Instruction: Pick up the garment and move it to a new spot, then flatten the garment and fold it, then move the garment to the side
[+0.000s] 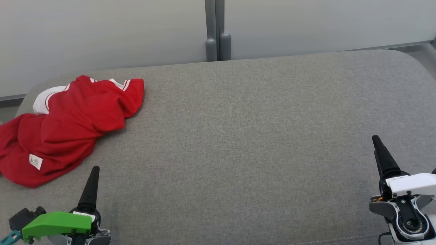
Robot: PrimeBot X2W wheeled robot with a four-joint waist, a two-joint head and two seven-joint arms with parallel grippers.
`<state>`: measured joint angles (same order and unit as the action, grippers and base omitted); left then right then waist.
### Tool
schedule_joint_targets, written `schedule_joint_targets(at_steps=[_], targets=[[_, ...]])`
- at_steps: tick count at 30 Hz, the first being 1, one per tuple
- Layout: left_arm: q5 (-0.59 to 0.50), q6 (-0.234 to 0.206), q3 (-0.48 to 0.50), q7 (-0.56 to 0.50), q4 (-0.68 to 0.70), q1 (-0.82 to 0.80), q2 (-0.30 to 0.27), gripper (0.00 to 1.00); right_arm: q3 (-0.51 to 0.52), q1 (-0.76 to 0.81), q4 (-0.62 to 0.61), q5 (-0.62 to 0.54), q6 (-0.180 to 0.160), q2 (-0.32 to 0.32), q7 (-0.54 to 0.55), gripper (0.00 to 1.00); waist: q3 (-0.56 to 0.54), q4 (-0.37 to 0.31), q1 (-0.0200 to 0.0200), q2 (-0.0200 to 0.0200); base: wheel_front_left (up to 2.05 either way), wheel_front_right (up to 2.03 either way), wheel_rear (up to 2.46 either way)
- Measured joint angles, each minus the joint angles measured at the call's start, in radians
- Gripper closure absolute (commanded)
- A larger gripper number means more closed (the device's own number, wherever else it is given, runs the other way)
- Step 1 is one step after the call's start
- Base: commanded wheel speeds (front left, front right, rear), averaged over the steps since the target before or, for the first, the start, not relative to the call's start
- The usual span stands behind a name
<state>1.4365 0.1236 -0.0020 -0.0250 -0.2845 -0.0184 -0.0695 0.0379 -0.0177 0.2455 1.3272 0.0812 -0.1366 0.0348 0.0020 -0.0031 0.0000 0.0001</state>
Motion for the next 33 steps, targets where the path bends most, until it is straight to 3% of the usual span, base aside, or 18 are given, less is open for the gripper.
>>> schedule_joint_targets(at_steps=[11,33], targets=[[-0.227,-0.032,-0.065,0.034,0.008,-0.001,-0.045,0.0,-0.084,0.0,-0.024,-0.247,-0.04,-0.022,-0.04,0.0,-0.003,0.0,0.0,0.0,0.0,0.0,0.0],[-0.523,-0.077,-0.122,0.109,0.031,0.0,-0.055,0.0,-0.169,0.001,-0.019,-0.546,-0.092,-0.054,-0.115,0.0,-0.007,-0.011,0.0,0.0,0.0,0.0,0.0]])
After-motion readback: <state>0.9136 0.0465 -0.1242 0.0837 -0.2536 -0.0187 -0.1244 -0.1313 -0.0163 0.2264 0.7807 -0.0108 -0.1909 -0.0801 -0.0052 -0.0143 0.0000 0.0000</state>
